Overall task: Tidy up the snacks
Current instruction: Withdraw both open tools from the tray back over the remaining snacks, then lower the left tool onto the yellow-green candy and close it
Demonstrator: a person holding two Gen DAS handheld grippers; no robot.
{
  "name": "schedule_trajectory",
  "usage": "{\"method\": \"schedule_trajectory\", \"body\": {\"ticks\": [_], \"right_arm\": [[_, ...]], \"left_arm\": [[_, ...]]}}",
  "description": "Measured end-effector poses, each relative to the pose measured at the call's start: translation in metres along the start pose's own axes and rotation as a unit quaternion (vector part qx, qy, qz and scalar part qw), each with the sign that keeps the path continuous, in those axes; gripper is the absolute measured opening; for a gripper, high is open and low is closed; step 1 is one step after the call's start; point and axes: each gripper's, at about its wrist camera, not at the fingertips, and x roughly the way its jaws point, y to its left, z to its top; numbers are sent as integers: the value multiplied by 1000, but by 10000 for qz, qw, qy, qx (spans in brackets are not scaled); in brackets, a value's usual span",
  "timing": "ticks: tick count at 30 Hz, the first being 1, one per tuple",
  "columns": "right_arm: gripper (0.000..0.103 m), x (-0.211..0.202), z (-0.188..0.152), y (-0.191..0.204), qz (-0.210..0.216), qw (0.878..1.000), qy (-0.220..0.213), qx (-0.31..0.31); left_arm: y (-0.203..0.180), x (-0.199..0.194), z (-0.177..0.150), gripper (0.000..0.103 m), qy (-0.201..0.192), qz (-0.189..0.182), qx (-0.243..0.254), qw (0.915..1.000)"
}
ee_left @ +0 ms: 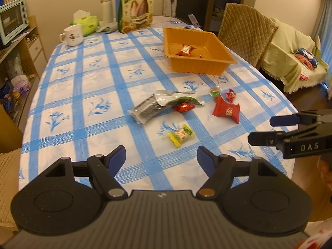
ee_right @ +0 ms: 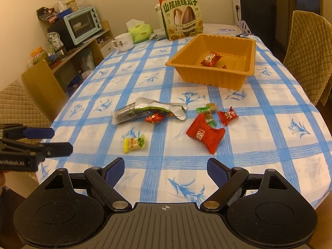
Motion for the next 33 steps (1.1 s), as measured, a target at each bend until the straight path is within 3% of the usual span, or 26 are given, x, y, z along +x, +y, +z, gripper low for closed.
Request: {"method": "schedule_trajectory", "body": {"ticks": [10, 33], "right_arm": [[87, 3, 3, -21, -96, 9999, 12, 81], [87, 8, 6, -72, -387, 9983, 156, 399]], "left_arm": [[-21, 26, 6, 68, 95, -68, 277, 9995], [-42, 116, 15, 45, 527, 105, 1140, 9920]]}}
